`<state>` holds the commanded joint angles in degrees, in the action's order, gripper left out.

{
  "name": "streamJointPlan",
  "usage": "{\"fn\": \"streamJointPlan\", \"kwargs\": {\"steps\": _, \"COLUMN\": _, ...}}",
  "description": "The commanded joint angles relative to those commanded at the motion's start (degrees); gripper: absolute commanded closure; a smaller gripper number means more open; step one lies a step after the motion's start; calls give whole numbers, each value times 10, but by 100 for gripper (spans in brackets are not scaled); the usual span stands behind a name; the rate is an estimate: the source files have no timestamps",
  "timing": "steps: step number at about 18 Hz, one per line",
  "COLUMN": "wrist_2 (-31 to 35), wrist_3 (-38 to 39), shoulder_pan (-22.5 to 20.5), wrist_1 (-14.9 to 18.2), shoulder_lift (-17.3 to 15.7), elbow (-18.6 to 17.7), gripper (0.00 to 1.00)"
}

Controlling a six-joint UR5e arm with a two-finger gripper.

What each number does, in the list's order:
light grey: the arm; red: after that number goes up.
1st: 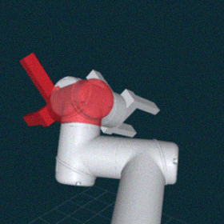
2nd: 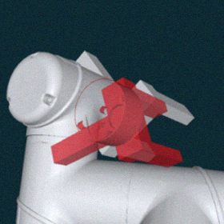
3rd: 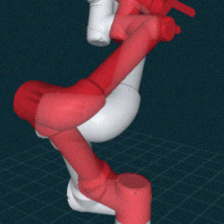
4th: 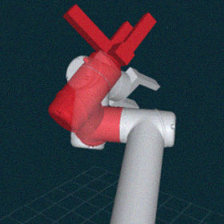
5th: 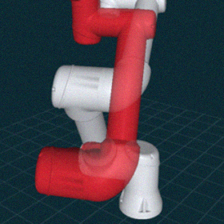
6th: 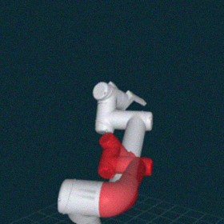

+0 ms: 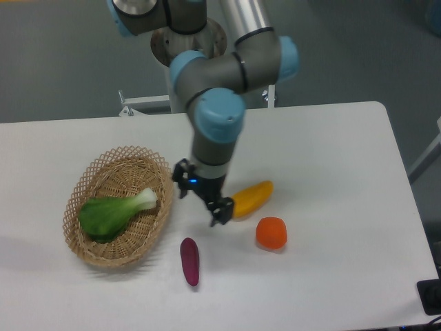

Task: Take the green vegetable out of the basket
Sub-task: 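Move the gripper over to the wicker basket above the bok choy, then lower the gripper onto the green bok choy and close on it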

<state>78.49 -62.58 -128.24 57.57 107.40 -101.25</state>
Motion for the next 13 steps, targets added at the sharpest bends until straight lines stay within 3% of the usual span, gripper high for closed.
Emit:
{"fn": "streamJointPlan", "kwargs": {"steps": 6, "wrist_2": 13, "wrist_3": 2, "shoulder_pan": 60, "wrist_1": -1, "shoulder_lift": -3, "elbow": -36, "gripper": 0}}
{"fn": "streamJointPlan", "kwargs": {"steps": 13, "wrist_2": 29, "wrist_3": 29, "shoulder_pan": 92, "wrist_1": -10, "shoulder_lift": 18, "elbow": -47, "gripper": 0}}
